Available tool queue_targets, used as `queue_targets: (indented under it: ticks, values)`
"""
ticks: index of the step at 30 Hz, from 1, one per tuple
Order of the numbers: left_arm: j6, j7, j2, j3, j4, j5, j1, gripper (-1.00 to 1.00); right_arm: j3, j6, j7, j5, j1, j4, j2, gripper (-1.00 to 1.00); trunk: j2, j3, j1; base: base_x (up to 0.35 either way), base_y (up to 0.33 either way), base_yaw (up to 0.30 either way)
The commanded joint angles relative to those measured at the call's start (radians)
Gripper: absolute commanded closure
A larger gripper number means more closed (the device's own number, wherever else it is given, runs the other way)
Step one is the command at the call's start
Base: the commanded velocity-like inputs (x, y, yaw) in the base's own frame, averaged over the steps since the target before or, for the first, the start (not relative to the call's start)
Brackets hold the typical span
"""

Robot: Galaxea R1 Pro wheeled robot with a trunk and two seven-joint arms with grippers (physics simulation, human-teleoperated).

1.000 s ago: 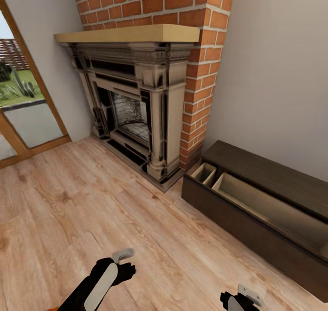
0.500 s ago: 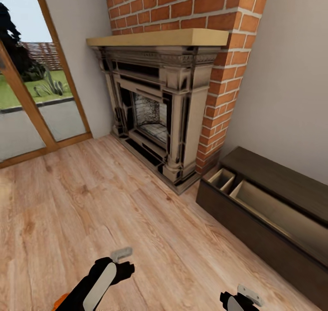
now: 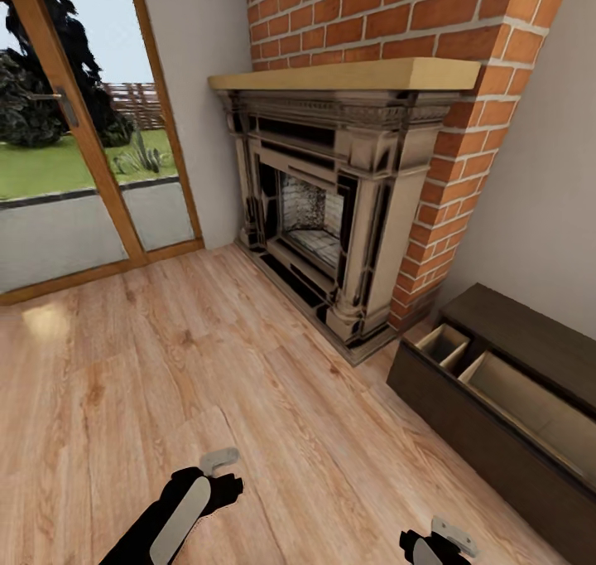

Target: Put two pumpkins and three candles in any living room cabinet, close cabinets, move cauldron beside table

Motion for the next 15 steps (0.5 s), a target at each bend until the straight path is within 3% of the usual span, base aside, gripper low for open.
queue_targets:
  ticks: [1,6,15]
  values:
    - [0.0,0.01,0.001,-0.004,-0.001,0.01,-0.001,-1.0,0.008,0.006,-0.008,-0.005,0.0,-0.003,-0.001,-1.0,0.0,0.0,0.0,0.259,0.152,0.263]
    - [0.0,0.01,0.001,-0.004,-0.001,0.01,-0.001,-1.0,0.008,0.006,-0.008,-0.005,0.0,-0.003,-0.001,-1.0,0.0,0.005,0.0,0.151,0.074,0.263]
    - [0.0,0.01,0.001,-0.004,-0.001,0.01,-0.001,-1.0,0.008,0.006,-0.008,-0.005,0.0,-0.003,-0.001,-1.0,0.0,0.013,0.0,0.012,0.005,0.263]
